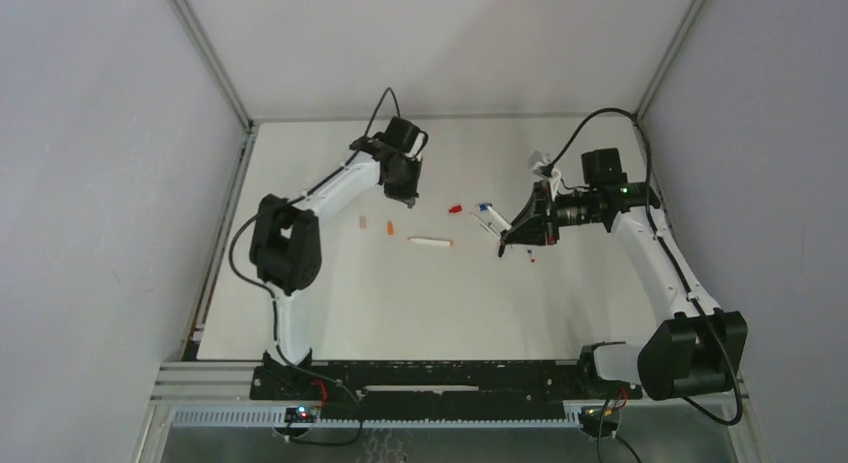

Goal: Insert the pens into the pen caps
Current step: Insert the pen into the pen cap.

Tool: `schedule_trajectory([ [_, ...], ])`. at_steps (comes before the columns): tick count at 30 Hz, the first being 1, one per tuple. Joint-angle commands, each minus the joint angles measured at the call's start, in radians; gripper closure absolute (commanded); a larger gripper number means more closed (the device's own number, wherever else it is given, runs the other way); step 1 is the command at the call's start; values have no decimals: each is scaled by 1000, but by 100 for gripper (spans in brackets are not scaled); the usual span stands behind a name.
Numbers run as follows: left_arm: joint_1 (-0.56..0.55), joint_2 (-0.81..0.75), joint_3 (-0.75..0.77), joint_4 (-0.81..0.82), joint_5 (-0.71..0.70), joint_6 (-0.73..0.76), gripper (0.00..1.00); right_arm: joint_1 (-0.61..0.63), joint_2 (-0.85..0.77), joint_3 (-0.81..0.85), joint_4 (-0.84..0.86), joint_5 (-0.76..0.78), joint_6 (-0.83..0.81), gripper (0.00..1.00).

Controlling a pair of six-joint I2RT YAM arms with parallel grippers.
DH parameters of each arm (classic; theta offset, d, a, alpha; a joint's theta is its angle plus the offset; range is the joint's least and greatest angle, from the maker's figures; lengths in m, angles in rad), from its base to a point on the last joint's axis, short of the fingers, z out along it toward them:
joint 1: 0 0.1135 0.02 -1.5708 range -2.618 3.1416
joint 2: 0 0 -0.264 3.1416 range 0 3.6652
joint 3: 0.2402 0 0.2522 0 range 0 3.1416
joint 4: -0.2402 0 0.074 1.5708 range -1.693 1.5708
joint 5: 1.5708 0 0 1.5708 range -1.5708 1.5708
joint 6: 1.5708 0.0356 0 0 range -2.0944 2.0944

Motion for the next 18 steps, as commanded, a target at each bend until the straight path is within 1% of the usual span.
schedule_trajectory([
  [1, 6, -172, -163, 200, 40, -83, 100, 73, 9, -38, 114, 54, 75, 100],
  [4, 6, -286, -332, 366, 115, -150, 100, 132, 13, -77, 208, 104, 149, 100],
  [7, 6, -421, -527, 596, 232, -251, 100, 185, 17, -119, 302, 147, 217, 100],
  [10, 4, -538, -715, 804, 288, -358, 100, 247, 31, -157, 406, 201, 293, 100],
  [12, 4, -620, -838, 962, 291, -434, 100, 285, 44, -181, 457, 241, 345, 100],
  [16, 4, -764, -1044, 1208, 264, -595, 100, 351, 78, -208, 550, 334, 429, 100],
  [18, 5, -805, -1109, 1271, 255, -668, 100, 378, 92, -208, 577, 384, 471, 100],
])
